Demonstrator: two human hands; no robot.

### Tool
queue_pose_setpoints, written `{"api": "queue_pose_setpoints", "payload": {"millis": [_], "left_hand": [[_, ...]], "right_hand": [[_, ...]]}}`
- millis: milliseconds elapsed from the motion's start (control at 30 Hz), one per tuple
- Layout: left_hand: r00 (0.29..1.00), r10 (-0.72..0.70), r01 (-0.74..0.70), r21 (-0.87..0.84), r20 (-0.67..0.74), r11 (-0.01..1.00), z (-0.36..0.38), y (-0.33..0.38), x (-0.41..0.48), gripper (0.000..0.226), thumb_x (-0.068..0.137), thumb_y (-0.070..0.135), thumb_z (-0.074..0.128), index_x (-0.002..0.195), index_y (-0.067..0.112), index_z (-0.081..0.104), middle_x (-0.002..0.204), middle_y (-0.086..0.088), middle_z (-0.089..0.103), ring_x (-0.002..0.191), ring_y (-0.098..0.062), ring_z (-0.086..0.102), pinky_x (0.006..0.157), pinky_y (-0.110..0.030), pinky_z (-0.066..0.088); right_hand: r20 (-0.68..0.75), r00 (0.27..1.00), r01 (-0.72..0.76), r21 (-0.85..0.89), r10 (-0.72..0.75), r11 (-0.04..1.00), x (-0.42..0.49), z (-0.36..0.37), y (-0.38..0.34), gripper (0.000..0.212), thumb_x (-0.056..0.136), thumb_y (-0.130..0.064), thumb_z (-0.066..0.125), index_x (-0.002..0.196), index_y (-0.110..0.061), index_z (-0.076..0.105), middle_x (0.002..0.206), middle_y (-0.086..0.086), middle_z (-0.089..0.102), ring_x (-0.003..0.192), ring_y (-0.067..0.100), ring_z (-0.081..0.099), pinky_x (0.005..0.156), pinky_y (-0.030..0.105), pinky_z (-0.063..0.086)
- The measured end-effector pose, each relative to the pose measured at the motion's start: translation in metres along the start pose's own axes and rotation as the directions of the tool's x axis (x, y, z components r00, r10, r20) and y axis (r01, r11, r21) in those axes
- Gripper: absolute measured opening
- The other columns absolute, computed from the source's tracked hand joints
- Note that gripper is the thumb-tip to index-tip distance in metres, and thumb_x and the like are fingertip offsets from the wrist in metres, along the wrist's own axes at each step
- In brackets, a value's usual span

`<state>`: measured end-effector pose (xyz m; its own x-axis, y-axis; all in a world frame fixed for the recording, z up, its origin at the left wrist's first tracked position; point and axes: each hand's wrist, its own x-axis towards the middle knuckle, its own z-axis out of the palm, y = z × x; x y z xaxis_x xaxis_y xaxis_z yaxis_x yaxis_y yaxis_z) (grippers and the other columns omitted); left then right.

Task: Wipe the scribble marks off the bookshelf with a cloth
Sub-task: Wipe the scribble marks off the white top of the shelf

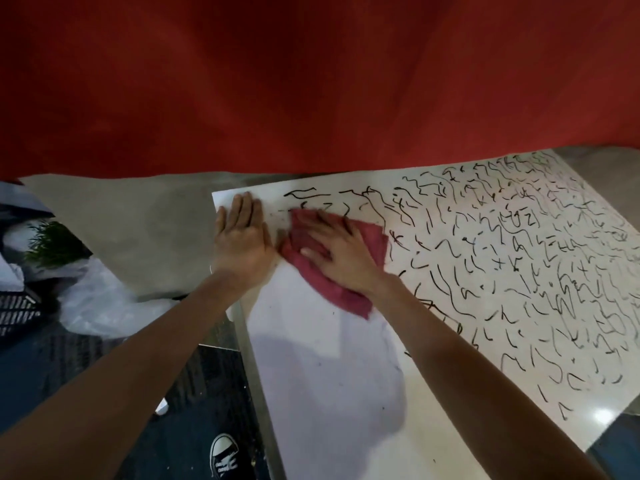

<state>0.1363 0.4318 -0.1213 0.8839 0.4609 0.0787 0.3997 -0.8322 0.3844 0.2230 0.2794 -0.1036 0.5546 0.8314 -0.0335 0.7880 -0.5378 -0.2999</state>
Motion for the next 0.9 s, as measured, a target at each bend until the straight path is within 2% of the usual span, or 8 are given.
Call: {"api": "queue_pose_setpoints", "payload": {"millis": [133,267,367,467,533,600,733,900], "left_hand": [[0.999,-0.015,0.013,0.033,0.052,0.999,-0.001,-0.002,0.002,0.054,0.102,0.023,0.016,0.151,0.002,0.013,0.16,-0.012,0.005,0.149,-0.022,-0.001,0.117,-0.034,-0.007],[0.999,-0.011,0.008,0.048,0.053,0.999,-0.002,0.0,0.001,0.053,0.103,0.019,0.023,0.151,0.002,0.012,0.16,-0.012,0.004,0.148,-0.021,-0.002,0.117,-0.035,-0.008],[1.0,-0.018,0.017,0.034,0.026,0.999,-0.002,-0.001,0.001,0.051,0.103,0.018,0.025,0.15,0.001,0.016,0.16,-0.014,0.008,0.149,-0.023,0.002,0.117,-0.036,-0.005],[1.0,-0.002,0.002,0.024,0.002,1.0,-0.001,-0.002,0.003,0.053,0.101,0.021,0.021,0.149,-0.001,0.02,0.159,-0.016,0.012,0.148,-0.025,0.006,0.117,-0.036,-0.003],[1.0,-0.003,0.003,0.03,0.005,1.0,0.001,-0.002,0.003,0.052,0.102,0.019,0.026,0.149,-0.001,0.019,0.159,-0.016,0.013,0.148,-0.025,0.006,0.117,-0.036,-0.002],[1.0,-0.005,0.004,0.033,0.013,0.999,0.002,-0.002,0.001,0.052,0.102,0.017,0.029,0.15,-0.001,0.019,0.159,-0.016,0.013,0.148,-0.026,0.006,0.117,-0.036,-0.002],[0.999,-0.022,0.021,0.05,0.025,0.999,0.0,0.0,-0.005,0.051,0.104,0.019,0.027,0.15,0.0,0.017,0.159,-0.015,0.01,0.148,-0.025,0.004,0.117,-0.036,-0.002],[0.997,-0.057,0.054,0.057,0.058,0.997,0.0,0.008,-0.016,0.051,0.104,0.019,0.024,0.149,-0.003,0.014,0.159,-0.019,0.007,0.148,-0.028,0.002,0.117,-0.036,-0.003]], "right_hand": [[0.094,0.982,0.136,0.251,-0.164,0.958,-0.08,-0.008,0.011,0.038,0.089,-0.015,0.051,0.125,-0.019,0.061,0.139,-0.017,0.044,0.138,0.0,0.025,0.116,0.032,0.012],[0.156,0.983,-0.176,0.6,0.102,0.78,-0.076,-0.06,0.005,0.038,0.092,0.008,0.05,0.112,-0.022,0.062,0.111,-0.025,0.064,0.109,-0.013,0.054,0.097,0.011,0.036],[-0.005,0.948,-0.283,0.439,0.318,0.853,-0.027,-0.055,-0.008,0.034,0.097,-0.013,0.052,0.131,-0.018,0.055,0.126,-0.004,0.061,0.119,0.01,0.052,0.101,0.023,0.034],[0.014,0.887,-0.461,0.105,0.462,0.881,0.004,-0.008,-0.041,0.048,0.101,-0.039,0.034,0.148,-0.03,0.03,0.159,-0.01,0.015,0.147,0.027,0.004,0.114,0.059,0.003],[-0.012,0.877,-0.479,0.052,0.481,0.876,-0.005,0.016,-0.063,0.049,0.102,-0.042,0.026,0.15,-0.031,0.024,0.16,-0.012,0.004,0.147,0.027,-0.005,0.111,0.063,-0.004],[-0.056,0.906,-0.418,0.03,0.419,0.908,-0.033,0.028,-0.076,0.05,0.1,-0.043,0.021,0.147,-0.03,0.033,0.159,-0.01,0.014,0.147,0.025,0.005,0.112,0.061,0.0],[-0.237,0.916,-0.346,-0.059,0.324,0.936,-0.111,0.036,-0.072,0.044,0.092,-0.036,0.034,0.12,-0.024,0.065,0.135,-0.005,0.057,0.127,0.022,0.052,0.101,0.056,0.036],[-0.305,0.863,-0.372,0.155,0.402,0.915,-0.167,0.016,-0.025,0.046,0.094,-0.029,0.034,0.126,-0.01,0.061,0.138,0.005,0.054,0.131,0.023,0.047,0.11,0.051,0.035]]}}
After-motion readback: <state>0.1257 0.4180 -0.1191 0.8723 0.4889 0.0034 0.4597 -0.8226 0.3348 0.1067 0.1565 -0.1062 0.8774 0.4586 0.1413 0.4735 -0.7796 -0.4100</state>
